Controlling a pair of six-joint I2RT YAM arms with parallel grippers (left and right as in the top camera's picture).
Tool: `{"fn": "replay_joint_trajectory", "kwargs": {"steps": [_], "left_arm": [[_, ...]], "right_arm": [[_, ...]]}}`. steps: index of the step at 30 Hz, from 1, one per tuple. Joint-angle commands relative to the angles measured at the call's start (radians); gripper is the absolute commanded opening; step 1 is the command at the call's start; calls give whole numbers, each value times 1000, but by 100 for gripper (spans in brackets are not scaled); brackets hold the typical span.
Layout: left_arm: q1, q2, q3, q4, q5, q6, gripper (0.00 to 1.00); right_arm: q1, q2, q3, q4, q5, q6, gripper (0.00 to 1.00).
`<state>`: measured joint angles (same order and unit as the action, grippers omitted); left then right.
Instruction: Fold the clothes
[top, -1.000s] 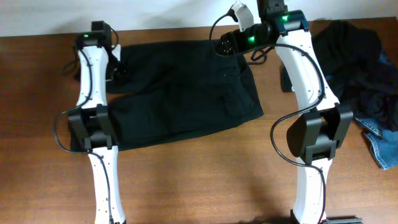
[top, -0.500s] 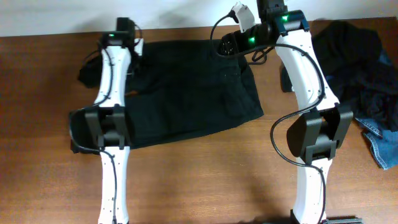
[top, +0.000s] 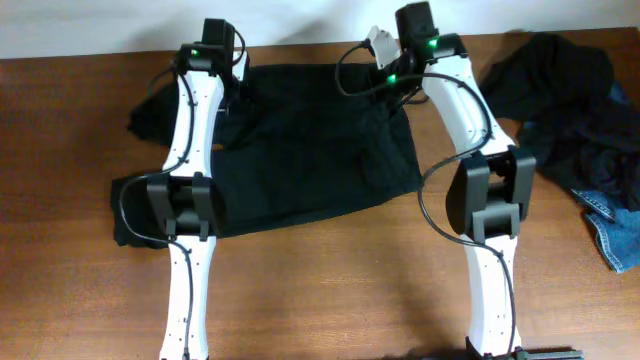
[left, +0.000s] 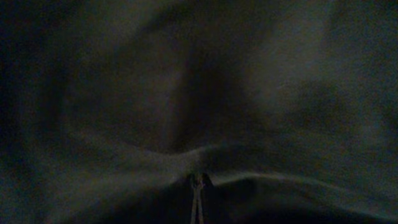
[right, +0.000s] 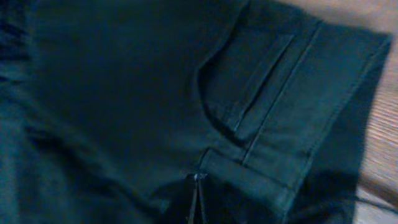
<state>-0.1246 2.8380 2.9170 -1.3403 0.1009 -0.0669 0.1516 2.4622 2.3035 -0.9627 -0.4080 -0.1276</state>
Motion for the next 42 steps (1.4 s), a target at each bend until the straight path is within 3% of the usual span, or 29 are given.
{"fn": "replay_joint_trajectory", "kwargs": {"steps": [1,7,12,17,18,20,24,31,42], "left_arm": [[1,-116,40,0,15,16,1],[1,-161,40,2,14,16,3],[2,-170,40,8,3,16,24],[3,-174,40,13,3,16,35],[3,-175,40,15,3,16,41],[4,-178,40,16,-11,16,77],[4,-178,40,16,-43,16,99],[6,-178,40,16,-100,16,99],[12,-178,40,20,-154,20,99]], "right_arm": [[5,48,-3,34,-30,32,4],[6,84,-3,47,-24,32,4],[5,130,-3,43,29,50,4],[3,154,-3,43,89,60,4],[0,158,-3,43,108,70,4],[-18,165,-3,39,133,85,4],[-63,165,-3,27,163,111,4],[-161,165,-3,-22,150,110,4],[-162,131,43,-25,-48,73,4]]}}
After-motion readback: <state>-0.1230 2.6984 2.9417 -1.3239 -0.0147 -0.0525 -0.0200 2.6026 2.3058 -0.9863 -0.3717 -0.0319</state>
